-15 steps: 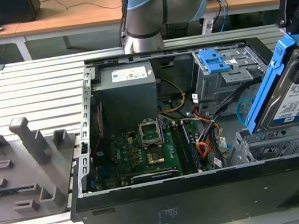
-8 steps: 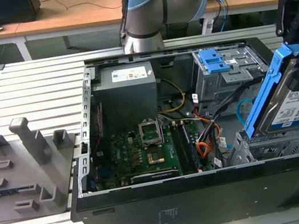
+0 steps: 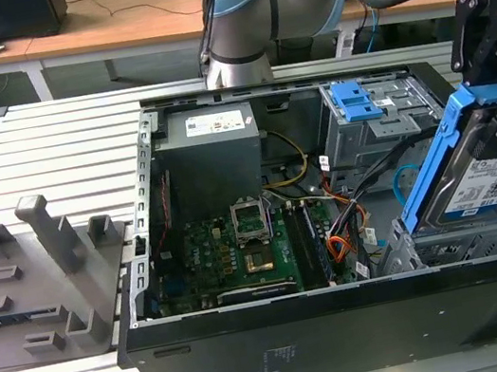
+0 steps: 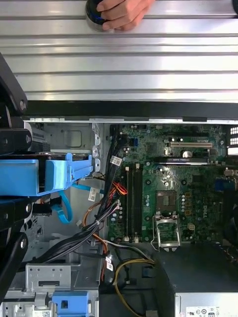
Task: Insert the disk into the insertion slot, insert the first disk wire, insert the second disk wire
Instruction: 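Insert the disk into the insertion slot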
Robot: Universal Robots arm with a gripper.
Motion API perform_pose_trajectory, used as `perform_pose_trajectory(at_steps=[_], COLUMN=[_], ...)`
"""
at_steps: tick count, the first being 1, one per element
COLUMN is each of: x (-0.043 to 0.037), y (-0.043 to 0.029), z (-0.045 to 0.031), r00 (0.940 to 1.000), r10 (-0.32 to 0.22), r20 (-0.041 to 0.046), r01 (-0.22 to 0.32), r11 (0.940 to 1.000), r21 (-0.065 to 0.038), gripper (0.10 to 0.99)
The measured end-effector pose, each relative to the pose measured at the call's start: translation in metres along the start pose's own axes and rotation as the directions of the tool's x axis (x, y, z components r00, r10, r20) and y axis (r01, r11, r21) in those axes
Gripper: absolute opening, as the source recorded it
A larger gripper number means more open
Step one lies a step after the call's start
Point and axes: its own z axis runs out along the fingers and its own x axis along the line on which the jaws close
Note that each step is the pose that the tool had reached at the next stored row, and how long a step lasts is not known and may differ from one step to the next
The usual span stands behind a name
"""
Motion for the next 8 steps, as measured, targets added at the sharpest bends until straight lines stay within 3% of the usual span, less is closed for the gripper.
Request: perform_pose_trajectory(at_steps=[8], x=[-0.0001], y=[-0.0008], z=[0.0195], r00=[1.0], r10=[0.0], r20=[0.0002], r01=[0.0], r11=[1.0], r21=[0.0], gripper=[0.365])
